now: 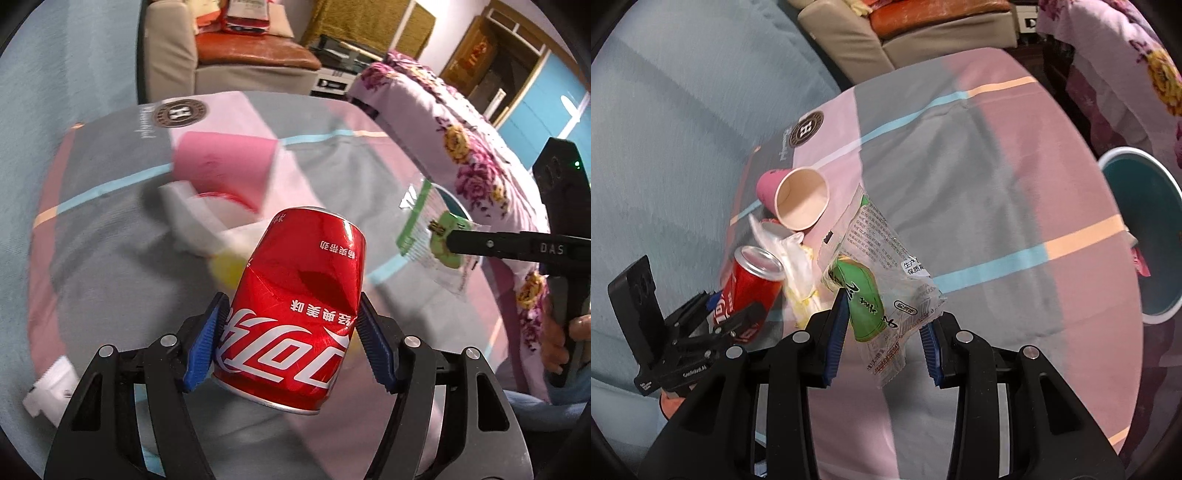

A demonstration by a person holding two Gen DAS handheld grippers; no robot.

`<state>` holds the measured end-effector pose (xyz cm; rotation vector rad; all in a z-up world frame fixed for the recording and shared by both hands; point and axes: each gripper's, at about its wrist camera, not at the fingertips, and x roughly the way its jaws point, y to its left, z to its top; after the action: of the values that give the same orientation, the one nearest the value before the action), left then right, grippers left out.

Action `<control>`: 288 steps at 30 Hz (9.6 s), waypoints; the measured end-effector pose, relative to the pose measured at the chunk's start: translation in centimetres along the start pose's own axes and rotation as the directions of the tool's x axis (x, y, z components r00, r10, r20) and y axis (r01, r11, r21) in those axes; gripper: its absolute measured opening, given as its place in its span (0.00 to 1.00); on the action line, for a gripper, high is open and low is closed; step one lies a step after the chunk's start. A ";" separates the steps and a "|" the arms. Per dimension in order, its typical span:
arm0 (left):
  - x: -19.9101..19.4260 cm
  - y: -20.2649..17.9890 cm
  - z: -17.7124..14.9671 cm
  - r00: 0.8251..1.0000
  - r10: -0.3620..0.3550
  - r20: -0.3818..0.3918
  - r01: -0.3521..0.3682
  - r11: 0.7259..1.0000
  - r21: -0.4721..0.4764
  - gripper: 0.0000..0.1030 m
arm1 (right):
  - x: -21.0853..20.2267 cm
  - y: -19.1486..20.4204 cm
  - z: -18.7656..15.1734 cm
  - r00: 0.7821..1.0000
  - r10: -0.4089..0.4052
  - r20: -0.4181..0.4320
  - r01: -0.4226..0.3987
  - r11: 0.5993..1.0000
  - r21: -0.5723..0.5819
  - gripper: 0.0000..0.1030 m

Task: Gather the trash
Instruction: 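Carry the can and clear wrapper over the wastebasket with both tools, then open the left tool to drop the can into the wastebasket, then open the right tool to drop the clear wrapper into the wastebasket, then move both tools over the table toward the tissues beside the pink cup, then grasp the yellow-patterned tissue with the right tool and lift it, then grasp the white tissue with the left tool while the right tool holds the yellow tissue, then carry both tissues over the wastebasket with both tools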

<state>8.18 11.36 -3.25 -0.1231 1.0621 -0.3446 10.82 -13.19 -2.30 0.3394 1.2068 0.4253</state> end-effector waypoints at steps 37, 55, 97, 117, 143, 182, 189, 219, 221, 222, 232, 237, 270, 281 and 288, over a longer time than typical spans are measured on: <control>11.4 -26.4 8.2 0.991 -0.090 -0.100 0.115 0.955 0.275 0.67 | -13.5 -24.3 -1.2 0.933 -0.198 0.300 0.076 0.924 0.374 0.34; 16.2 -31.7 10.5 0.983 -0.105 -0.152 0.149 0.935 0.321 0.67 | -14.2 -28.9 -0.7 0.922 -0.254 0.292 0.113 0.898 0.424 0.34; 16.8 -28.1 10.2 0.976 -0.144 -0.164 0.178 0.961 0.212 0.89 | -13.0 -26.7 1.8 0.912 -0.334 0.236 0.227 0.894 0.386 0.37; 13.9 -22.2 8.3 0.978 -0.156 -0.137 0.172 0.979 0.114 0.92 | -11.1 -22.2 2.1 0.930 -0.320 0.181 0.243 0.905 0.350 0.74; 6.4 -12.0 3.7 0.995 -0.096 -0.033 0.096 0.995 -0.010 0.92 | -8.2 -10.4 1.1 0.956 -0.257 0.142 0.235 0.960 0.153 0.76; -1.0 11.3 -3.1 0.986 0.166 -0.004 -0.160 0.941 -0.299 0.92 | 11.0 11.3 -2.7 0.975 -0.130 -0.180 0.054 0.926 -0.374 0.58; -0.9 11.4 -2.8 0.989 0.149 0.005 -0.141 0.947 -0.289 0.92 | 11.9 12.5 -3.4 0.972 -0.181 -0.152 0.092 0.883 -0.459 0.10; 7.5 -3.4 2.4 0.997 0.074 -0.038 -0.073 0.997 0.021 0.57 | 2.6 -1.5 -2.4 0.984 -0.065 -0.168 0.030 0.979 -0.199 0.07; 8.2 -3.3 2.6 0.995 0.089 -0.052 -0.089 0.996 0.001 0.57 | 2.7 -1.7 -2.5 0.984 -0.053 -0.173 0.018 0.981 -0.195 0.07; 8.4 -3.3 2.8 0.994 0.093 -0.053 -0.094 0.996 -0.011 0.57 | 2.7 -1.9 -2.5 0.983 -0.050 -0.175 0.015 0.981 -0.193 0.07; 9.8 -6.5 3.7 0.986 0.156 -0.067 -0.150 0.985 0.083 0.57 | 2.0 -3.5 -2.3 0.987 -0.013 -0.160 -0.014 0.986 -0.164 0.07; 11.0 -7.7 3.7 0.970 0.233 -0.066 -0.221 0.964 0.148 0.57 | -0.2 -5.9 -1.7 0.995 -0.003 -0.104 -0.008 0.994 -0.107 0.07; 14.3 -15.7 3.2 0.981 0.145 -0.128 -0.093 0.935 0.343 0.75 | -5.3 -14.5 1.6 0.997 -0.022 0.070 0.016 0.996 0.084 0.07; 12.0 -15.0 4.5 0.990 0.119 -0.080 -0.104 0.980 0.172 0.15 | -6.5 -15.2 1.1 0.994 -0.018 0.107 0.007 0.994 0.107 0.07; 10.1 -18.2 6.3 0.998 0.058 -0.022 -0.053 0.982 0.180 0.15 | -8.6 -16.7 1.0 0.985 -0.045 0.165 0.022 0.990 0.136 0.07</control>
<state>14.21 -9.56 -3.82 0.0728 1.0547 -0.3904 11.53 -32.01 -2.72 0.4612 1.0768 0.2811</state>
